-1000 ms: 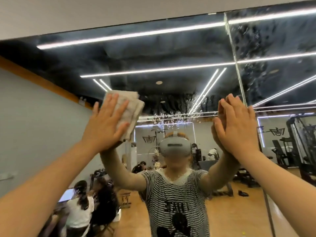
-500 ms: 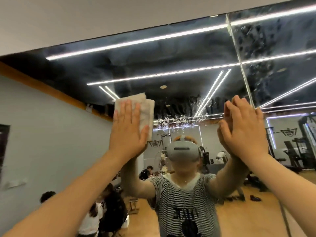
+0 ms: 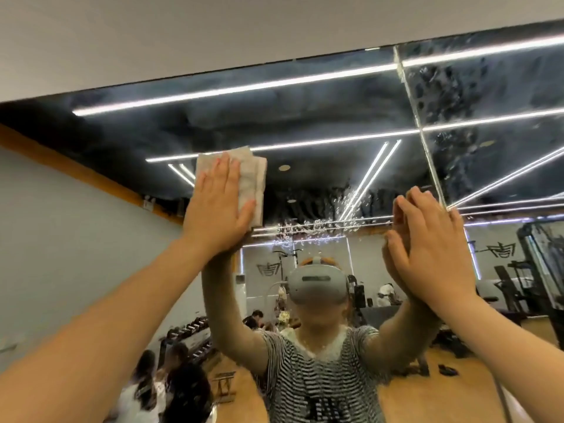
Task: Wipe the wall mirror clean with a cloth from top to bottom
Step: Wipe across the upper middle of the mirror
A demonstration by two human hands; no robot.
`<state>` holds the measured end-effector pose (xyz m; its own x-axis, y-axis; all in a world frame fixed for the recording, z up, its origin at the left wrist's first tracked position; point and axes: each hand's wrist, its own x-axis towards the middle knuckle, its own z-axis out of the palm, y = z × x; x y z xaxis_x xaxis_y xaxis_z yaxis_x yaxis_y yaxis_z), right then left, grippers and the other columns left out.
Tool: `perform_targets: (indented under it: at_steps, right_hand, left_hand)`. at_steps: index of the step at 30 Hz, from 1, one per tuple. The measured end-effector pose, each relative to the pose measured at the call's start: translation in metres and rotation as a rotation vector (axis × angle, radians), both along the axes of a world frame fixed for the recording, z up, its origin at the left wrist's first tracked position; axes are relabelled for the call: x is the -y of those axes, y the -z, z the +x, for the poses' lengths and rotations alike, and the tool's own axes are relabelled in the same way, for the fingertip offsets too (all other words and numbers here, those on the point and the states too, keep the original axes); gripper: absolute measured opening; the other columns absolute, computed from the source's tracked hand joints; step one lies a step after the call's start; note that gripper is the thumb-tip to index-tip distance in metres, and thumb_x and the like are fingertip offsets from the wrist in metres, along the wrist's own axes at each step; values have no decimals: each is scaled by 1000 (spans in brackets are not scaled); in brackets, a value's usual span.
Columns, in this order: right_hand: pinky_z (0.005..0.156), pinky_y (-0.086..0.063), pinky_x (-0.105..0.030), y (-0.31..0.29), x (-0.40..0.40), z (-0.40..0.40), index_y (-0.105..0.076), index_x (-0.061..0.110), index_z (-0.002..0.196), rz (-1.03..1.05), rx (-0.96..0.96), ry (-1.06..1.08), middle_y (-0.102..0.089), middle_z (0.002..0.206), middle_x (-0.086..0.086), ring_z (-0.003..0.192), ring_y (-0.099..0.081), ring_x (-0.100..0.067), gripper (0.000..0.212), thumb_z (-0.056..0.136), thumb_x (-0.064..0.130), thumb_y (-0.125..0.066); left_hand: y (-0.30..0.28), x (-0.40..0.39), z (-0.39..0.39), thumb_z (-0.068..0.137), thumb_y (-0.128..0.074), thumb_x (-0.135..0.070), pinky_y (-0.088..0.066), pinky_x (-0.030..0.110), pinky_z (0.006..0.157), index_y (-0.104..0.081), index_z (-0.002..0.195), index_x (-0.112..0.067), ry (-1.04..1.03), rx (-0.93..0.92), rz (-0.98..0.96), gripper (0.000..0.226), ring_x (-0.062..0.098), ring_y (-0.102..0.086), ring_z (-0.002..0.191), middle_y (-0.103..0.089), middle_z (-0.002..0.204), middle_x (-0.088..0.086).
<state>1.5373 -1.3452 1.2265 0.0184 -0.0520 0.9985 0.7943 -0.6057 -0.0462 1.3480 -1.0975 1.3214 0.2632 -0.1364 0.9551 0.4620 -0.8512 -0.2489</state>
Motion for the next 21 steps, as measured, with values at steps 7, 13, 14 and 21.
perform_targets:
  at_steps: [7, 13, 14, 21]
  right_hand:
    - [116, -20, -56, -2, 1, 1, -42, 11, 141, -11, -13, -8, -39, 149, -13, 142, -28, -28, 62, 90, 44, -32]
    - [116, -20, -56, -1, 1, 3, -41, 12, 142, -3, 0, -12, -39, 149, -11, 142, -28, -27, 61, 91, 44, -31]
    - [116, -20, -56, -1, 1, 3, -41, 13, 142, -5, 0, -12, -38, 149, -11, 142, -28, -27, 61, 91, 44, -31]
    - [115, -23, -55, 0, -1, 4, -43, 12, 142, 21, 20, -12, -41, 149, -11, 141, -30, -27, 60, 92, 43, -32]
  left_hand:
    - [74, 55, 42, 95, -5, -55, 4, 41, 120, 0, 152, -3, 49, -140, 172, 77, 31, 0, 149, 1, 160, 20]
    - [33, 20, 21, 98, -6, -60, -4, 36, 120, -8, 152, -4, 19, -257, 471, 78, 23, -4, 148, -10, 159, 19]
    - [21, 15, 15, 96, -5, -61, 0, 36, 121, -4, 151, -5, 12, -216, 381, 79, 21, 2, 148, -6, 160, 18]
    - [47, 68, 48, 96, -11, -50, 9, 39, 119, 12, 152, -6, 58, 207, -296, 75, 27, 13, 148, 12, 161, 15]
